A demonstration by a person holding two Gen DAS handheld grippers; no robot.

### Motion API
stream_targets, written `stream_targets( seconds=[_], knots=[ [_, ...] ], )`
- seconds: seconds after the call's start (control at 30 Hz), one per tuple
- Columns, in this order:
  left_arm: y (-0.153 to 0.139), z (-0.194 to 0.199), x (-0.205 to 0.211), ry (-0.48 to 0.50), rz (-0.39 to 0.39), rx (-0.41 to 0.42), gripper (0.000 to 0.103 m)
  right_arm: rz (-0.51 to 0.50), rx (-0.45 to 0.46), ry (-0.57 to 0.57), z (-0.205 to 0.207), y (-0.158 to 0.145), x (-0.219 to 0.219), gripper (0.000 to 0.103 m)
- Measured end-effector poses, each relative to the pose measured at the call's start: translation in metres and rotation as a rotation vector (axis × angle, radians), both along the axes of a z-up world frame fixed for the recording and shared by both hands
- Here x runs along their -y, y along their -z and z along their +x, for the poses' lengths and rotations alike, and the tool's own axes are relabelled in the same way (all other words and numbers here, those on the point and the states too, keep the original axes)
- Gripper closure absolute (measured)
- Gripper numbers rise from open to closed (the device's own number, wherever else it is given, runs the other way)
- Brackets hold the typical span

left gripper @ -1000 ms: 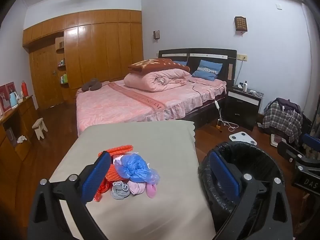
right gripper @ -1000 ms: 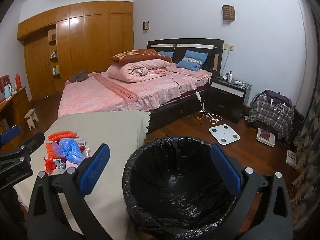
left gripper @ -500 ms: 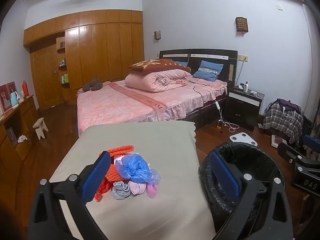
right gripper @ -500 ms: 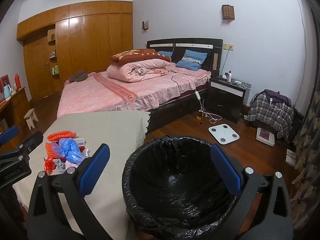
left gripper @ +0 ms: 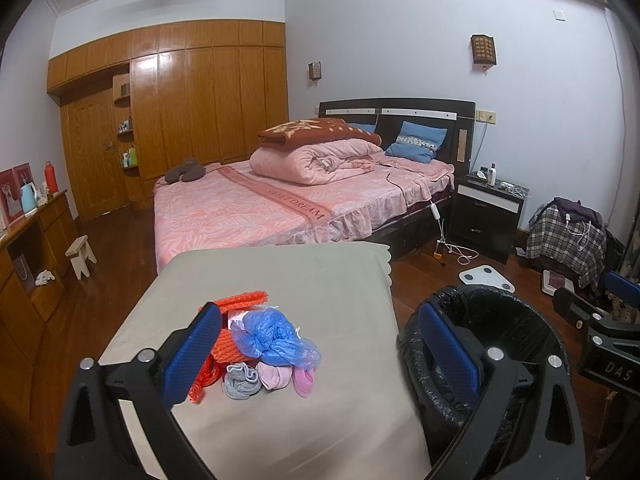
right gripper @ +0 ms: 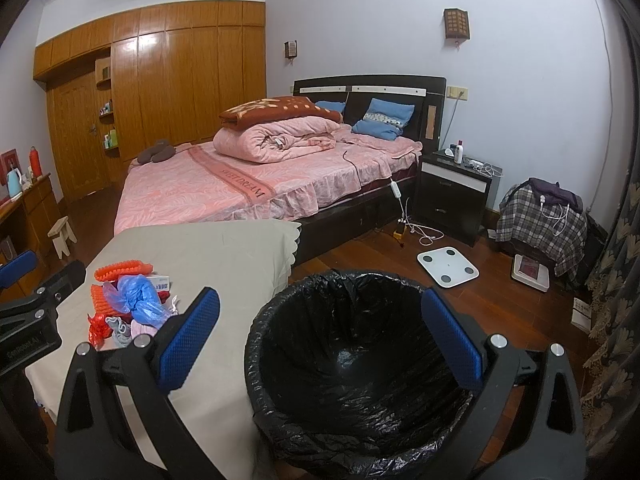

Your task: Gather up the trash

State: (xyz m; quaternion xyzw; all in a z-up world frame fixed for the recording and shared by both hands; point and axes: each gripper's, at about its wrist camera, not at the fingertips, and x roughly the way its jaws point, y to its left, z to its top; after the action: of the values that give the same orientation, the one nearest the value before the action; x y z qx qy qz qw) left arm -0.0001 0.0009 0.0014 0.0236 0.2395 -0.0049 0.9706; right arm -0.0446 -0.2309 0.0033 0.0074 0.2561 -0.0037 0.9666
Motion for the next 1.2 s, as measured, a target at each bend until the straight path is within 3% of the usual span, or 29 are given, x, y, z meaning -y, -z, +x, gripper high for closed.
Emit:
stream_targets(
  seconds=[1.2],
  knots=[
    [-0.0013,0.0011,0.0001,0.0,-0.001,0.0,0.006,0.002,-0.003,0.001,-0.0004,-0.0038,0.0024,0.005]
  ],
)
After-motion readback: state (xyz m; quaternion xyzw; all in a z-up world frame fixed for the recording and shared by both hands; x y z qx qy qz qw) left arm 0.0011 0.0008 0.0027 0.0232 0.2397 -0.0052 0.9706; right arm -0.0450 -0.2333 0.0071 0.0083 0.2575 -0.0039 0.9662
